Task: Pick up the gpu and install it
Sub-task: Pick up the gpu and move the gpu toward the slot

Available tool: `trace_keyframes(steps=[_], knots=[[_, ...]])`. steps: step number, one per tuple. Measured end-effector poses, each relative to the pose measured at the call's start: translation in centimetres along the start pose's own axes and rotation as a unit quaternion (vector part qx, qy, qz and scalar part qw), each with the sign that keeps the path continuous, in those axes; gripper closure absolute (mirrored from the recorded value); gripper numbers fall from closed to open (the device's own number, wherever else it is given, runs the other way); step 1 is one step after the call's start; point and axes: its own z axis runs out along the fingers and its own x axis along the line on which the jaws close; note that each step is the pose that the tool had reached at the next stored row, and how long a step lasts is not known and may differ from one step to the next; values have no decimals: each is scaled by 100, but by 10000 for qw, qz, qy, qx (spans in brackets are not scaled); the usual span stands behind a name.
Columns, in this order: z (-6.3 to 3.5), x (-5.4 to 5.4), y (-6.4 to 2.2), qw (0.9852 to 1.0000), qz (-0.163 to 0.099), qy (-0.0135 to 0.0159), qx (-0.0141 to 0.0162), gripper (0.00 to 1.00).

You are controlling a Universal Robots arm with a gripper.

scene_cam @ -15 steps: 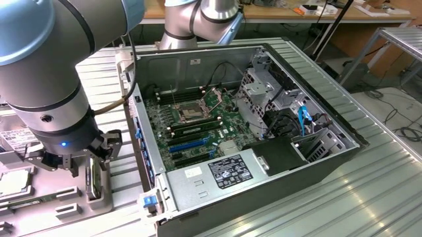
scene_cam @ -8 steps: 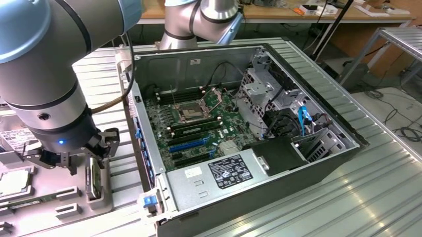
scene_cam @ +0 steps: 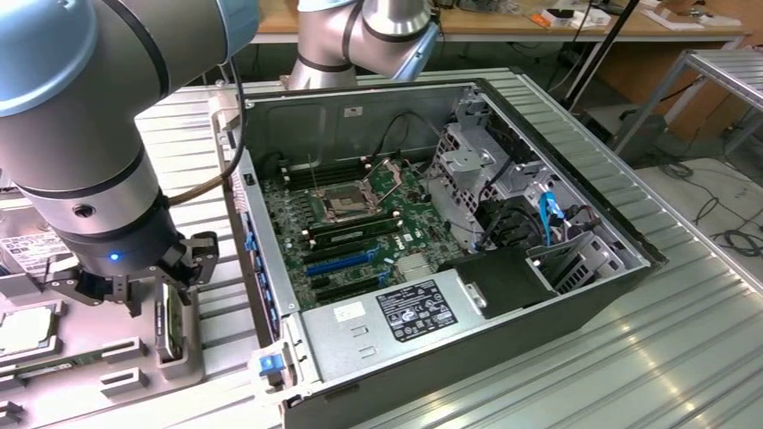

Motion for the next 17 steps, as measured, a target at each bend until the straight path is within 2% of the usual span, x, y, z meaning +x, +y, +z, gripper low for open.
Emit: trace_keyframes(steps=[9, 10, 12, 17], knots=[[11, 0, 0, 10000, 0, 0, -9, 46], [11, 0, -1, 10000, 0, 0, -9, 47], [11, 0, 0, 10000, 0, 0, -9, 61], [13, -14, 0, 10000, 0, -1, -10, 61]])
